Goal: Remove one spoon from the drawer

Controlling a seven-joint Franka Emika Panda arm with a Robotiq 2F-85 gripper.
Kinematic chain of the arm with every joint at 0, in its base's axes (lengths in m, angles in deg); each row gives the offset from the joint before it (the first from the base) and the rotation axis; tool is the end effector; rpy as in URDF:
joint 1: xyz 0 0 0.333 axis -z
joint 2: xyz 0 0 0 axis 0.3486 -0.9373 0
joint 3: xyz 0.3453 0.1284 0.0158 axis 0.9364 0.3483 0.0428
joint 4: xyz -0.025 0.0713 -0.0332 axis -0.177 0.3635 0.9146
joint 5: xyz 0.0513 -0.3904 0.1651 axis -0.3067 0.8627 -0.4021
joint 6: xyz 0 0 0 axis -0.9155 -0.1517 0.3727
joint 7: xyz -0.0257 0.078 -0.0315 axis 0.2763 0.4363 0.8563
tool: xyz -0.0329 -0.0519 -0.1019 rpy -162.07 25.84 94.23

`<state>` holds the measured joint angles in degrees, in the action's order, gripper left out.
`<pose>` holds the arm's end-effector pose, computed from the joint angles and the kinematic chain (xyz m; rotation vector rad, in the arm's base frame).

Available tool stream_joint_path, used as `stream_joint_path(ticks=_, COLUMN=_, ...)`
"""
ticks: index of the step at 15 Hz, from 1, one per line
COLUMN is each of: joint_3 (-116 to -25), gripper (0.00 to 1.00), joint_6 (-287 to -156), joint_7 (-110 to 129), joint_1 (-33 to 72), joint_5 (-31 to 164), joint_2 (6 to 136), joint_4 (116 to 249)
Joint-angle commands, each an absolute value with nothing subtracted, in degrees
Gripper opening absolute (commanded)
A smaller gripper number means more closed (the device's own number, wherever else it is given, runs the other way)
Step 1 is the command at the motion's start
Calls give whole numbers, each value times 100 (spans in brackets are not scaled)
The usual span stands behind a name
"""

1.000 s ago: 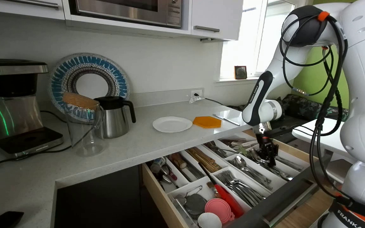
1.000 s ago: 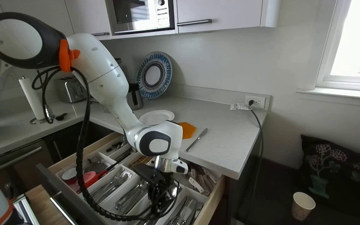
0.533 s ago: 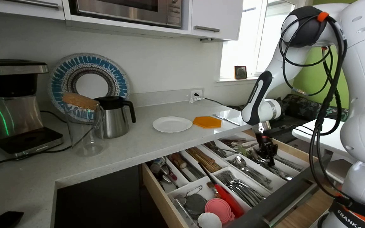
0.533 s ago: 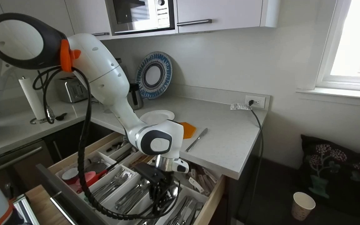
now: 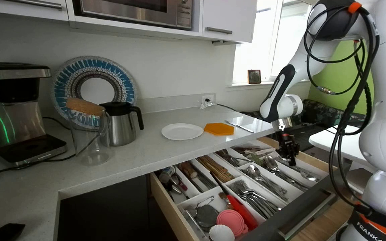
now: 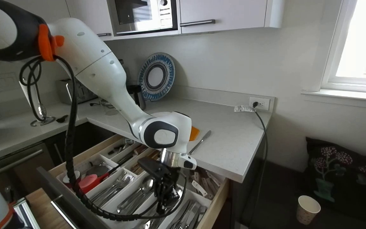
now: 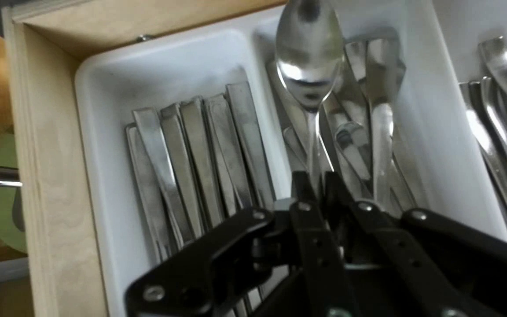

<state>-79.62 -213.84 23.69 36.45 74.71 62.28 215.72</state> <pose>0.4640 -0.2766 0.1668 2.9661 -0.2776 -0.7165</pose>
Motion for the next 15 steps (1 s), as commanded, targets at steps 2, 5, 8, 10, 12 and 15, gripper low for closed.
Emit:
stream_joint_path(ticks=2, joint_3=-8012, gripper=3, joint_6=-20656, joint_7=2402, joint_1=3762, joint_5=7233, joint_2=6788, joint_4=21534)
stream_joint_path(ticks=5, joint_3=-8072, gripper=3, joint_6=-19697, joint_7=2117, joint_1=3813, joint_5=6795, joint_2=6933, joint_4=21234)
stream_joint_path(ticks=8, joint_3=-8177, gripper=3, joint_6=-18746, joint_7=1651, joint_1=3844, joint_5=6495, joint_2=7081, joint_4=20897)
stream_joint_path(ticks=10, joint_3=-8252, gripper=3, joint_6=-18188, joint_7=1286, joint_1=3868, joint_5=6297, joint_2=7144, joint_4=20613)
stream_joint_path(ticks=12, joint_3=-8329, gripper=3, joint_6=-17625, joint_7=938, joint_1=3916, joint_5=6077, joint_2=7131, joint_4=20206)
stream_joint_path(ticks=15, joint_3=-8401, gripper=3, joint_6=-17078, joint_7=375, joint_1=3986, joint_5=5540, joint_2=7047, joint_4=19559)
